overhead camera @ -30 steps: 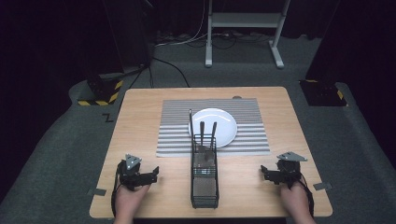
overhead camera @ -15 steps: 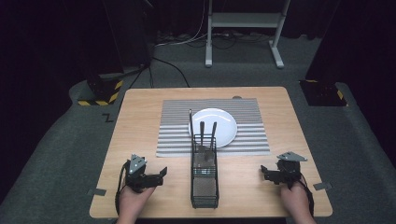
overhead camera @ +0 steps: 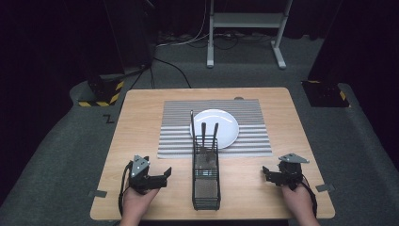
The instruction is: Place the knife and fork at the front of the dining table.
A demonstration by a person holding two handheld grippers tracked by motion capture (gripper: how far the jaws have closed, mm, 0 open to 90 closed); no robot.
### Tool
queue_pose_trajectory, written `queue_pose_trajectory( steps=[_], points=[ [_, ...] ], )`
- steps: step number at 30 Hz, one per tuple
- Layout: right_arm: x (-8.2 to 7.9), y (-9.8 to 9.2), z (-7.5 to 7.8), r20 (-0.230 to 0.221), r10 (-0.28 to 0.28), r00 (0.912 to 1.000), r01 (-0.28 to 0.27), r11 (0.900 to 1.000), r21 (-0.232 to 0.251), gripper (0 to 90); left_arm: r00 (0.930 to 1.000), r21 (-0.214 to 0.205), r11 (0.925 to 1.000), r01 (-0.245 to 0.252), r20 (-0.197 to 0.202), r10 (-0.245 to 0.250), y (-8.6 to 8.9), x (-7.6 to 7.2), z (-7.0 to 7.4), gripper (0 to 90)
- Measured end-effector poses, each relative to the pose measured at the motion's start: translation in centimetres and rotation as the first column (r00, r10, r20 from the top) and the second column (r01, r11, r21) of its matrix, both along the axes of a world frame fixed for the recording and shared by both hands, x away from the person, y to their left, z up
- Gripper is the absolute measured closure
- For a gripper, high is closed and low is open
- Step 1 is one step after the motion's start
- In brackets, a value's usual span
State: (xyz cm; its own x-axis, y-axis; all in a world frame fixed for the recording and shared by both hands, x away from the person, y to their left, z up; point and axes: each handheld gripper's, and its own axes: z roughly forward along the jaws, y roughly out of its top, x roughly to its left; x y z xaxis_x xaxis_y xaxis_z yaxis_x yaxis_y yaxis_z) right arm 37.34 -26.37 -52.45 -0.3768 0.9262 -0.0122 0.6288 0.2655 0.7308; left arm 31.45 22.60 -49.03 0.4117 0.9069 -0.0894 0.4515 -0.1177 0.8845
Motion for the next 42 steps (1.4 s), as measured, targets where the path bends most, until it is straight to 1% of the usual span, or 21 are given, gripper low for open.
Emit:
queue_pose_trajectory(
  steps=[3, 8, 10, 12, 15, 21, 22, 24, 29, 34, 38, 42],
  points=[
    [-0.1, 0.3, 0.0, 0.002, 0.000, 1.0000, 0.000, 1.0000, -0.003, 12.8, 0.9999, -0.021, 0.9998, 0.006, 0.015, -0.006, 0.0, -0.1, 0.3, 0.1],
    [0.0, 0.3, -0.1, -0.007, 0.012, 0.9999, -0.012, 0.9999, 0.001, 10.2, 0.9990, -0.011, 0.9999, 0.009, 0.043, -0.008, -0.2, -0.4, 0.8, 0.1],
    [0.0, 0.3, -0.1, -0.007, 0.010, 0.9999, -0.010, 0.9999, 0.002, 10.1, 0.9986, -0.025, 0.9997, 0.007, 0.053, -0.006, -0.2, -0.5, 1.0, 0.1],
    [0.0, 0.3, -0.1, -0.006, 0.010, 0.9999, -0.010, 0.9999, 0.000, 10.0, 0.9979, -0.015, 0.9998, 0.009, 0.064, -0.008, -0.2, -0.6, 1.2, 0.1],
    [0.0, 0.3, -0.1, -0.006, 0.010, 0.9999, -0.010, 0.9999, 0.000, 10.0, 0.9966, -0.033, 0.9994, 0.013, 0.082, -0.011, -0.3, -0.7, 1.5, 0.1],
    [0.0, 0.3, -0.1, -0.006, 0.010, 0.9999, -0.010, 0.9999, -0.001, 10.0, 0.9931, -0.031, 0.9993, 0.022, 0.115, -0.018, -0.8, -1.0, 2.1, 0.1],
    [0.0, 0.3, -0.1, -0.006, 0.010, 0.9999, -0.010, 0.9999, -0.001, 10.0, 0.9923, -0.032, 0.9992, 0.026, 0.122, -0.022, -0.9, -0.9, 2.2, 0.1],
    [0.0, 0.3, -0.1, -0.006, 0.010, 0.9999, -0.010, 0.9999, -0.001, 10.0, 0.9922, -0.026, 0.9993, 0.028, 0.122, -0.024, -1.1, -0.7, 2.7, 0.1],
    [0.0, 0.3, -0.1, -0.006, 0.010, 0.9999, -0.010, 0.9999, 0.000, 10.0, 0.9877, -0.021, 0.9989, 0.043, 0.152, -0.039, -1.9, -0.3, 3.8, 0.1],
    [0.0, 0.3, -0.1, -0.006, 0.009, 0.9999, -0.009, 1.0000, 0.000, 10.0, 0.9857, -0.021, 0.9981, 0.057, 0.160, -0.053, -2.8, 0.1, 4.2, 0.2],
    [0.0, 0.3, -0.1, -0.006, 0.009, 0.9999, -0.009, 1.0000, 0.000, 10.0, 0.9839, -0.032, 0.9970, 0.070, 0.167, -0.063, -3.3, 0.3, 4.6, 0.6],
    [0.0, 0.3, -0.1, -0.006, 0.009, 0.9999, -0.009, 1.0000, 0.000, 10.0, 0.9830, -0.026, 0.9969, 0.074, 0.170, -0.069, -4.1, 0.7, 4.9, 0.6]
  ],
)
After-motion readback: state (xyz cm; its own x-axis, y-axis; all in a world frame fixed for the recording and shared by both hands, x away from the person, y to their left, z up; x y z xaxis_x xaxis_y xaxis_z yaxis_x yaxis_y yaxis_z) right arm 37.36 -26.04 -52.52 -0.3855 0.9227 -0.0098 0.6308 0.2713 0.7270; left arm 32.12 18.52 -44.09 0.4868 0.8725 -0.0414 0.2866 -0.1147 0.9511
